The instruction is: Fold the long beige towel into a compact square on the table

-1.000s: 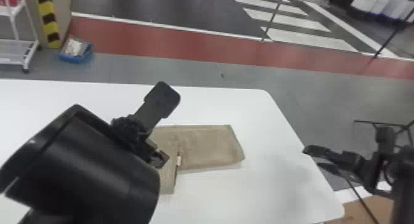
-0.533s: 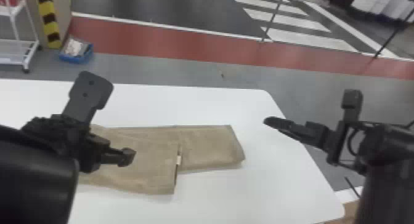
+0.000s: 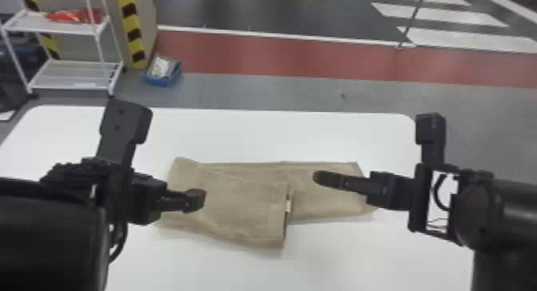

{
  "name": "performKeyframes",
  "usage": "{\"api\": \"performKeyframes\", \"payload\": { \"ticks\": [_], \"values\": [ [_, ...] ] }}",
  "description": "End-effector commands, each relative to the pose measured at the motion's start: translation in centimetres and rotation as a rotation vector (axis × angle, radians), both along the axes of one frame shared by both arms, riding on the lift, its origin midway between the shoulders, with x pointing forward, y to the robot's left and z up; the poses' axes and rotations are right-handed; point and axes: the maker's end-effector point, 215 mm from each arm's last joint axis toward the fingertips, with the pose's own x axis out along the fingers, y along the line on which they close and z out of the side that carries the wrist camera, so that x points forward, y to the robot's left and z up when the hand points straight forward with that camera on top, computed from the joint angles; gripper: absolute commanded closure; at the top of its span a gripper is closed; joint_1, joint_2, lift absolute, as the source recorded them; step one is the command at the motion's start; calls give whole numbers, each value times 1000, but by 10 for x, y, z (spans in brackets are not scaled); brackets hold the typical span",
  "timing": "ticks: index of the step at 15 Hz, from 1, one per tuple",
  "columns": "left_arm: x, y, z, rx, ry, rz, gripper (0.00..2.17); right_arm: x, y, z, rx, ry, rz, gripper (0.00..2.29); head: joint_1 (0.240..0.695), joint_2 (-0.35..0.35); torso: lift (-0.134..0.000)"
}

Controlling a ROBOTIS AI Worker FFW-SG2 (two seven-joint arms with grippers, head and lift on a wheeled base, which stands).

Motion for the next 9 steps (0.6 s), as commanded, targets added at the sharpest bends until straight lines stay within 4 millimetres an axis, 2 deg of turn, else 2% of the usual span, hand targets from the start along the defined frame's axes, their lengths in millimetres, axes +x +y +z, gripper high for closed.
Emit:
{"api": "performKeyframes", "payload": {
  "ticks": [1, 3, 6, 9],
  "values": [
    [-2, 0, -2, -9, 5, 2, 36, -12, 22, -15, -10, 40, 38, 410, 695, -115, -124],
    [-6, 0, -7, -9, 16, 2, 36, -15, 30, -29, -15, 73, 53, 579, 695, -94, -124],
    [-11, 1, -10, -12, 22, 5, 36, -20, 30, -60, -35, 147, 42, 593, 695, -78, -124],
    [-14, 4, -10, -18, 23, 13, 36, -24, 28, -77, -42, 190, 35, 589, 695, -74, -124]
  ]
}}
